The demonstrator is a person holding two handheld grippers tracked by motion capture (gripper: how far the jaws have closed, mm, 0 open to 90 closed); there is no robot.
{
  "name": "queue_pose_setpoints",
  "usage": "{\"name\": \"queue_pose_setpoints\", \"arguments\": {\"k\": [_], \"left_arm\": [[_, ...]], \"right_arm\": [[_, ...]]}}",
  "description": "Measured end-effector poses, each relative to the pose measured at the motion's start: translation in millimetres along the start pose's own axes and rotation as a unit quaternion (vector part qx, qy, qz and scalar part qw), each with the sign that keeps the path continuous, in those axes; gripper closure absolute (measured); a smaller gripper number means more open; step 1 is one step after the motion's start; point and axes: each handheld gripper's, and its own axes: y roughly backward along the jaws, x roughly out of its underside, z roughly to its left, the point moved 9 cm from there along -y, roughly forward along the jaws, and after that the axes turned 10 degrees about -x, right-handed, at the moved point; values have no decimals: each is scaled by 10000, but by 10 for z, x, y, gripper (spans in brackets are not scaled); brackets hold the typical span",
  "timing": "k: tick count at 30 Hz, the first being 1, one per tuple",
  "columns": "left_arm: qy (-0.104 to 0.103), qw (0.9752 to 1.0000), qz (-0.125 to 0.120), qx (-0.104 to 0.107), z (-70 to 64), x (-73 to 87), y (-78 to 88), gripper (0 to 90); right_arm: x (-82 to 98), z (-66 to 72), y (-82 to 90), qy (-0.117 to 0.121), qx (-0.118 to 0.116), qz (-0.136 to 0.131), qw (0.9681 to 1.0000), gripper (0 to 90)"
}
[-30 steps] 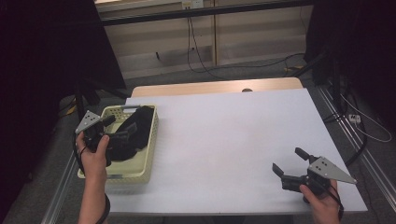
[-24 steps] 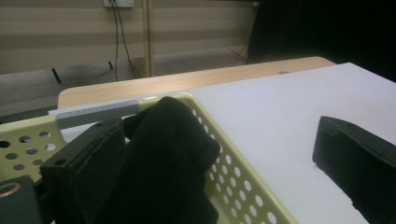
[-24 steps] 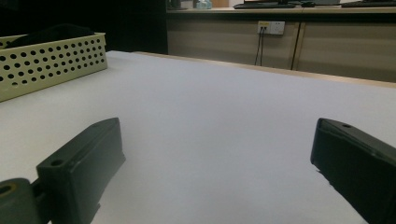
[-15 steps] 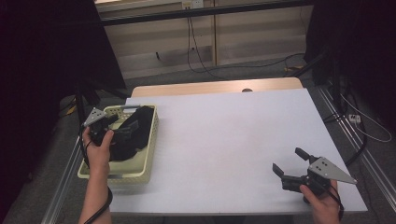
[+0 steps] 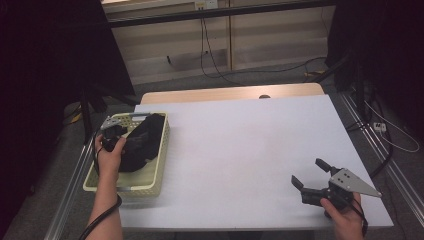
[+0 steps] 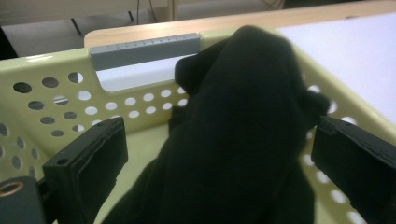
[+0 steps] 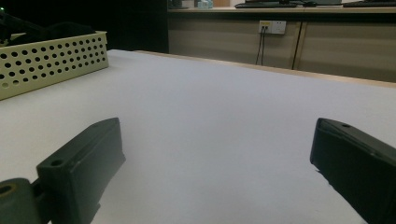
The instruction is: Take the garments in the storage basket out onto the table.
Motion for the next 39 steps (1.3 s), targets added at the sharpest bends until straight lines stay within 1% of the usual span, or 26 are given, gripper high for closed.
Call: {"name": "queue_pose_setpoints", "arguments": {"k": [2,4,5,7,8,9,11,12,13,15,17,18,19,21,22,25,26,29,30,31,32,33,34,35,38,39], "left_arm": [[-98,9998,155,45,-2,14,-44,43],[-140,9995,274,-26,13,34,-83,43],[-155,9993,340,3,6,44,-100,43],[-147,9988,464,18,1,69,-142,43],[-61,9988,491,65,-9,80,-159,43],[-41,9983,568,97,-5,106,-171,44],[-19,9967,805,31,19,171,-193,44],[19,9966,820,27,16,184,-207,44],[-14,9956,936,51,10,207,-210,47],[-134,9947,1024,-16,1,239,-242,62],[-238,9913,1296,52,-26,300,-257,65],[-314,9909,1306,72,-38,321,-274,77],[-352,9892,1422,96,-46,354,-282,80],[-289,9874,1548,128,-57,395,-299,81],[-280,9859,1647,123,-51,424,-300,87],[-299,9842,1744,80,-45,458,-287,176],[-410,9834,1770,19,-45,462,-279,227],[-452,9818,1843,-46,-55,460,-249,367],[-351,9821,1850,-41,-54,456,-235,434],[-257,9823,1854,-31,-47,453,-223,547],[-143,9826,1853,5,-51,452,-210,547],[-131,9816,1904,20,-38,453,-190,574],[-1,9808,1950,33,-40,450,-171,594],[79,9792,2026,55,-38,442,-140,612],[135,9753,2202,82,-32,380,-35,653],[209,9742,2245,118,-39,348,7,658]], "right_arm": [[6,0,-5,10,-8,15,10000,17],[12,4,-12,17,-20,27,10000,17],[13,7,-16,21,-23,30,10000,18],[13,12,-20,23,-31,28,10000,18],[14,14,-21,24,-38,35,10000,18],[17,16,-22,12,-40,40,10000,18],[19,15,-21,13,-34,43,10000,18],[19,14,-19,23,-36,42,10000,18],[18,12,-18,33,-37,39,10000,18],[20,9,-17,12,-28,45,10000,18],[21,8,-18,13,-25,45,10000,18],[21,11,-18,9,-24,47,10000,18],[19,14,-18,14,-30,41,10000,18],[22,17,-21,24,-34,51,10000,18],[25,16,-23,32,-33,65,10000,18],[28,14,-22,54,-33,73,10000,19],[26,14,-21,46,-33,67,10000,19],[26,5,-14,12,-9,60,10000,19],[28,-1,-11,37,-15,64,10000,19],[26,-6,-9,38,-5,58,10000,20],[26,-6,-9,38,-5,58,10000,20],[25,-4,-11,45,-7,57,10000,20],[24,-1,-12,50,-13,64,10000,20],[24,3,-13,54,-18,65,10000,20],[22,6,-14,24,-10,54,10000,20],[22,2,-12,35,-5,54,10000,20]]}}
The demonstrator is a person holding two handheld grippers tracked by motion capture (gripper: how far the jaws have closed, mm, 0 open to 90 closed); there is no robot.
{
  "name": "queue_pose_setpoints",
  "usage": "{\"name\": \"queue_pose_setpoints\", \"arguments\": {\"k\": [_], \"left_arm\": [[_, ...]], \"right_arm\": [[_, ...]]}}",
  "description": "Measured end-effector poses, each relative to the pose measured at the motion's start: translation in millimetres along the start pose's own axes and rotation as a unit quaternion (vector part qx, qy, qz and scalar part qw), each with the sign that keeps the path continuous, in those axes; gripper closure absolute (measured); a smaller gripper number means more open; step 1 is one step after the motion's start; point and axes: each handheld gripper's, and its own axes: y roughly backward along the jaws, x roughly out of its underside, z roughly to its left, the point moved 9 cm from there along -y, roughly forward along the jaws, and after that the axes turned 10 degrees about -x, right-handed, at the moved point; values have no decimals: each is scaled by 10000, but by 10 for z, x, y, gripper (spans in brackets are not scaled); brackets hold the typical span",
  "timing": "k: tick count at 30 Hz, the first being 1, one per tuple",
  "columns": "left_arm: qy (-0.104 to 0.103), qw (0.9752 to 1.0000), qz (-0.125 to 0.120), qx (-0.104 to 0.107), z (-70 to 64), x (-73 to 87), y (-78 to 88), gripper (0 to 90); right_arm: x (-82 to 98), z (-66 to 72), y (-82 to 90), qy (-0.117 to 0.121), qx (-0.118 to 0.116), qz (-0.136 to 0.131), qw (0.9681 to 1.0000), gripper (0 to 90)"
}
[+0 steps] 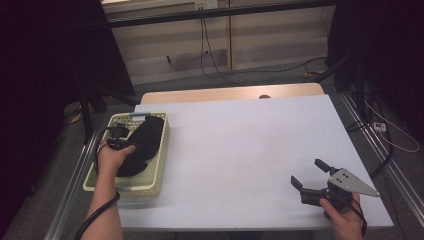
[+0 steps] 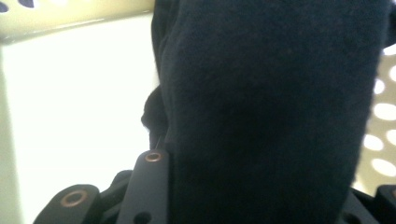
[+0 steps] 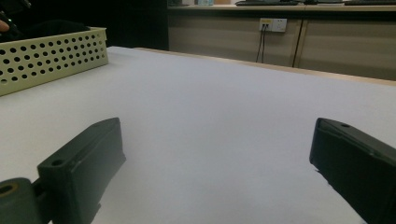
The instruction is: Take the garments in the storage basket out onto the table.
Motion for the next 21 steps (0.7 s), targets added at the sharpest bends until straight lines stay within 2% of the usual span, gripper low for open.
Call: {"name": "queue_pose_setpoints", "arguments": {"k": [1,3,5,8,12,15,18,21], "left_arm": [[97,9999,41,74,-7,-15,60,660],[275,9996,6,51,13,-73,200,666],[274,9995,-31,149,13,-139,364,671],[423,9984,-204,313,-43,-275,615,673],[338,9981,-359,372,-156,-460,934,676],[277,9972,-472,502,-318,-583,1122,676],[207,9962,-575,623,-508,-683,1240,677],[46,9953,-584,768,-694,-750,1318,676]], "right_arm": [[-2,-2,2,-4,1,-8,10000,21],[-3,-7,6,-2,6,-10,10000,20],[-5,-12,8,-23,23,-19,10000,20],[-8,-5,7,-6,19,-13,10000,21],[-10,-2,3,0,21,-19,10000,21],[-12,4,5,22,9,-16,10000,21],[-14,3,6,17,9,-19,10000,21],[-14,-1,10,5,20,-16,10000,21]]}}
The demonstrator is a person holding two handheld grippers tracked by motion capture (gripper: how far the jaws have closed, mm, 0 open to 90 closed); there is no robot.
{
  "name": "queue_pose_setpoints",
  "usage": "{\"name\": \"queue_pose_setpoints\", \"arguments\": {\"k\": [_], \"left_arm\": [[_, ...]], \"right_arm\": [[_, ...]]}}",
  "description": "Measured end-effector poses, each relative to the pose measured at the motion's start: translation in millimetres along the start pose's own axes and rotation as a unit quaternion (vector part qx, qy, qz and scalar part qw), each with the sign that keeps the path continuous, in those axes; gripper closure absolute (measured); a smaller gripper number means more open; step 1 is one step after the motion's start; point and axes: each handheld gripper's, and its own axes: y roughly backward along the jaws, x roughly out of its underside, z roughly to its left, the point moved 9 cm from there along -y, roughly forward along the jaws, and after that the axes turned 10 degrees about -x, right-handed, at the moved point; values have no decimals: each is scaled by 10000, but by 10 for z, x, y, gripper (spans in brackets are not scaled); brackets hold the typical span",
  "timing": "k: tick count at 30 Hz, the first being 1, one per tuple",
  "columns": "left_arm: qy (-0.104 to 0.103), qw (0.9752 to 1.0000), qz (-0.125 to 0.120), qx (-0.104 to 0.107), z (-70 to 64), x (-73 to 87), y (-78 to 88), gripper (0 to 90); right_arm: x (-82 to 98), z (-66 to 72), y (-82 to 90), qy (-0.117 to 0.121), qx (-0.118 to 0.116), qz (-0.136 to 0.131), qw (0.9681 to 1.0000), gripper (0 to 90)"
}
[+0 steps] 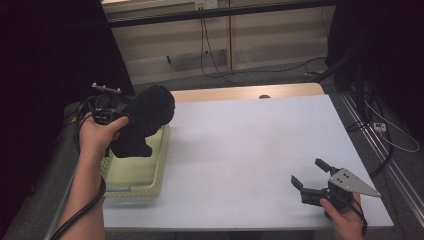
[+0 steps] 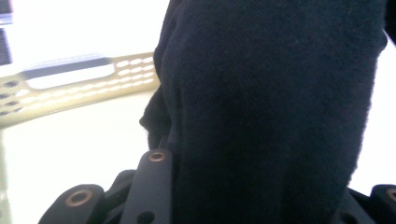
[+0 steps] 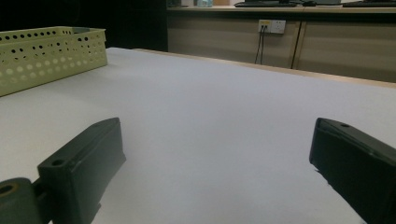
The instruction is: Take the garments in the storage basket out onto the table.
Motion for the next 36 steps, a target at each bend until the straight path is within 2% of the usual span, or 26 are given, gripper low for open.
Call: {"name": "queue_pose_setpoints", "arguments": {"k": [5,10,15,24,32,36], "left_arm": [[-171,9997,-30,165,-278,-75,-1,676],[-310,9991,-5,295,-481,-85,-40,676],[-412,9979,22,491,-633,-72,-64,676],[-694,9955,-23,649,-916,-78,-31,675],[-890,9927,29,808,-1138,0,-161,672],[-1023,9915,53,805,-1249,45,-241,671]], "right_arm": [[-4,-9,4,-6,10,-13,10000,21],[-6,-11,7,4,13,-17,10000,21],[-8,-9,8,13,7,-21,10000,21],[-10,-2,1,10,5,-28,10000,20],[-12,-10,8,22,12,-27,10000,20],[-12,-12,7,26,19,-28,10000,19]]}}
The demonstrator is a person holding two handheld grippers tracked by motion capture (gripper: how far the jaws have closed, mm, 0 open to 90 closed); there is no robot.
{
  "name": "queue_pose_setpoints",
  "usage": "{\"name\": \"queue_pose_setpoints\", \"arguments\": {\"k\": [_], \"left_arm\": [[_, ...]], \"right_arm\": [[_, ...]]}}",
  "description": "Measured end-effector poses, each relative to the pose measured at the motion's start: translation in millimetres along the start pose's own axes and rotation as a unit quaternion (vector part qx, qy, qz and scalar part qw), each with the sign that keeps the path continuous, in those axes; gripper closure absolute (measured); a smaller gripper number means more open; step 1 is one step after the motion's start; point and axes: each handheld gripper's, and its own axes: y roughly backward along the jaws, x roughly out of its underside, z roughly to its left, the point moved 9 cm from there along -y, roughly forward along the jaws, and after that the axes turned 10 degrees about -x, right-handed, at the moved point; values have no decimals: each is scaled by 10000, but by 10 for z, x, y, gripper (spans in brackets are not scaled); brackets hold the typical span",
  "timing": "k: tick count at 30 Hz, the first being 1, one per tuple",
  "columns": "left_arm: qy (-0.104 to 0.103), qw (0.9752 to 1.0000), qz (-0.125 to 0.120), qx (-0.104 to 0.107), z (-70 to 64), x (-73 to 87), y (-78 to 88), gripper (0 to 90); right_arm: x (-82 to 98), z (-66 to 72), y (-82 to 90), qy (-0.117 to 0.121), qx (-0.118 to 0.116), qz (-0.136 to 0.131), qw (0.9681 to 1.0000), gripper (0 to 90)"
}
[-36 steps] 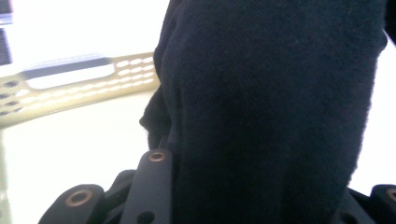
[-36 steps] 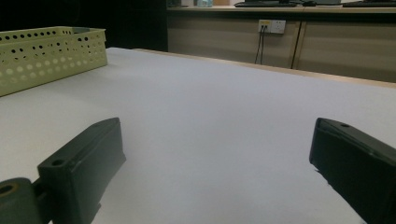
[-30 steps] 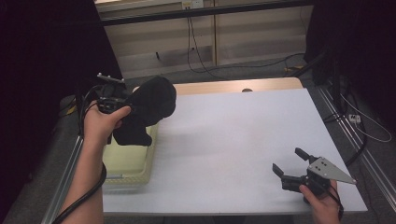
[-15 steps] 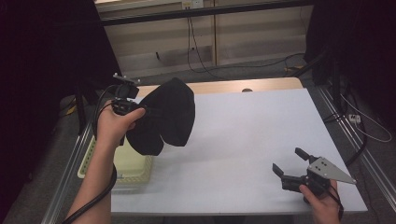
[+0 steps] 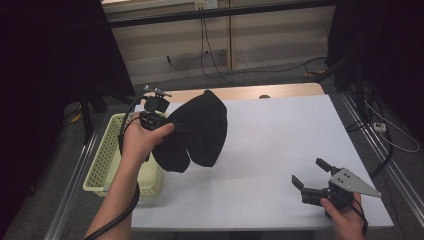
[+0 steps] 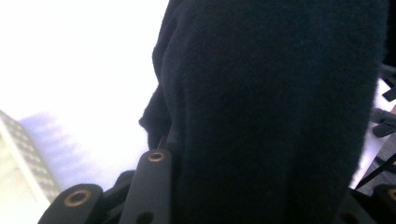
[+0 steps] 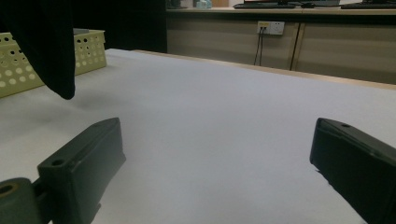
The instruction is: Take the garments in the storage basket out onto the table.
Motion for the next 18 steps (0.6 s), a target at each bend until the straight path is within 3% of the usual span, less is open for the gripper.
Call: {"name": "queue_pose_setpoints", "arguments": {"k": [5,10,18], "left_arm": [[-101,9999,10,43,-108,29,-128,665],[-196,9998,12,-59,-195,100,-297,661],[-301,9995,44,62,-369,221,-560,650]], "right_arm": [[-5,6,0,29,-14,-5,10000,18],[1,7,-4,-4,-13,9,10000,19],[5,19,-11,7,-31,24,10000,18]]}}
